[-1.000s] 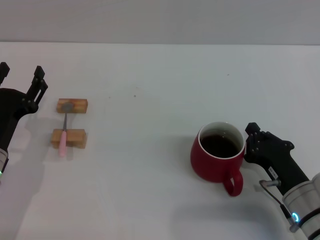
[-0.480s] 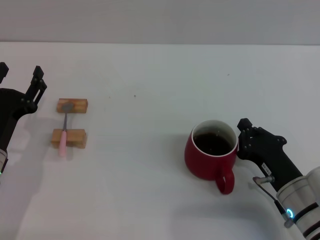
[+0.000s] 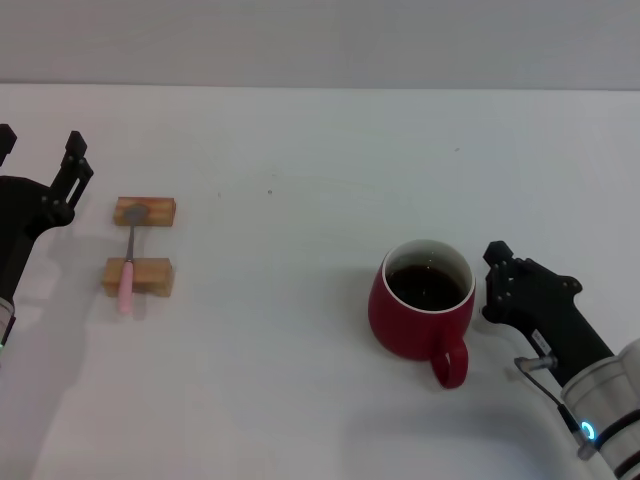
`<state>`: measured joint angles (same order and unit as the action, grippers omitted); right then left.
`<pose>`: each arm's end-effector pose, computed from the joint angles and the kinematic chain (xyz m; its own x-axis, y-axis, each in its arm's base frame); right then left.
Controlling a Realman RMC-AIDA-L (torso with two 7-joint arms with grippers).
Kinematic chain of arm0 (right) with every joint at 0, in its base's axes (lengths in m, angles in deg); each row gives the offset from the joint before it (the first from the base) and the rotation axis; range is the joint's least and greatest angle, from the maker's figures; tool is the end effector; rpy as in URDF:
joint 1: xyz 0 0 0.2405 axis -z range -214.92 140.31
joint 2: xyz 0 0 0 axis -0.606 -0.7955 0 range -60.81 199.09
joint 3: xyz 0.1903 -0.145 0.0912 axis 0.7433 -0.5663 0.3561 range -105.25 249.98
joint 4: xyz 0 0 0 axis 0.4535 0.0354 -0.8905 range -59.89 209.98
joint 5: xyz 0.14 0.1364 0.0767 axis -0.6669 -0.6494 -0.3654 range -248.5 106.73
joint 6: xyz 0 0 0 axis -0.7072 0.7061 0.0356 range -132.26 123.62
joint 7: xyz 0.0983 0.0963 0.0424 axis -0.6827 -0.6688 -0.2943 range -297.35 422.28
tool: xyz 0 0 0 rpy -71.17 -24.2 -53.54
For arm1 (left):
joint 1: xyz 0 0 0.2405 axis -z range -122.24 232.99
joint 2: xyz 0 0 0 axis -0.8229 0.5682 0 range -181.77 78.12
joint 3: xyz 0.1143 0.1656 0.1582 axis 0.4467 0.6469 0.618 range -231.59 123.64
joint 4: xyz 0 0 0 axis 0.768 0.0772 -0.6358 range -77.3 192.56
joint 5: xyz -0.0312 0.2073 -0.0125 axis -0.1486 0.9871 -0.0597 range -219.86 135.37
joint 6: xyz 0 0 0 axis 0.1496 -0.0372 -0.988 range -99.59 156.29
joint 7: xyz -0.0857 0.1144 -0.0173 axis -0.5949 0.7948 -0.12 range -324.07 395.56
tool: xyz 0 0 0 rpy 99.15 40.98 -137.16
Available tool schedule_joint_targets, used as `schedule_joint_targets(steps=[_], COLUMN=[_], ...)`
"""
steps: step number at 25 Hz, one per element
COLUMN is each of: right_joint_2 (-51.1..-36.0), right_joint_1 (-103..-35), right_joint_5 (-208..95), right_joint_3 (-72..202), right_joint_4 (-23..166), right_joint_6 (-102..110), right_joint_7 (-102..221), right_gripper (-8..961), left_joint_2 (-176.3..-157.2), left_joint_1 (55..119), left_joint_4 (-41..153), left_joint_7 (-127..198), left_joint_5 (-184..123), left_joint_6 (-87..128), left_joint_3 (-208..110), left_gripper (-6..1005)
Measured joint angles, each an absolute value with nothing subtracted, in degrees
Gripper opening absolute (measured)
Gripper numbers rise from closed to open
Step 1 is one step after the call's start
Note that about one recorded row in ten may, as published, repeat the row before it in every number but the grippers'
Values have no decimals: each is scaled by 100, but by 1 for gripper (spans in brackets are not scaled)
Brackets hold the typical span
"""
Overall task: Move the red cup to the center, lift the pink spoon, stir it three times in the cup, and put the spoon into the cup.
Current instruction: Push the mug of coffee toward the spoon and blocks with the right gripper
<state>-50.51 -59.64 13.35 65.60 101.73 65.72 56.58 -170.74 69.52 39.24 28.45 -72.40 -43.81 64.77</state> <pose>0.2961 0.2530 -0.1074 0.5419 -0.1978 -0.8168 -0.8265 -0.3017 -0.4753 -0.3257 0.2904 -0.0100 0.6887 -0.1420 0.7110 0.6911 -0.1680 -0.7030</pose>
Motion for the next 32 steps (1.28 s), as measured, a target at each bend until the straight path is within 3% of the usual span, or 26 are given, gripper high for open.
schedule_joint_targets(steps=[32], right_joint_2=[-5054], right_joint_1=[-6092], right_joint_5=[1374], right_joint_3=[6606], right_joint_4=[10106], right_joint_6=[6211], right_joint_7=[5605], right_gripper=[-1], left_joint_2=[-17074], left_joint_1=[6956], left_joint_4=[3919], left_joint_7=[2845], left_joint_5=[-7239], left_joint_6=[-4381], left_joint_3=[6503], left_gripper=[782])
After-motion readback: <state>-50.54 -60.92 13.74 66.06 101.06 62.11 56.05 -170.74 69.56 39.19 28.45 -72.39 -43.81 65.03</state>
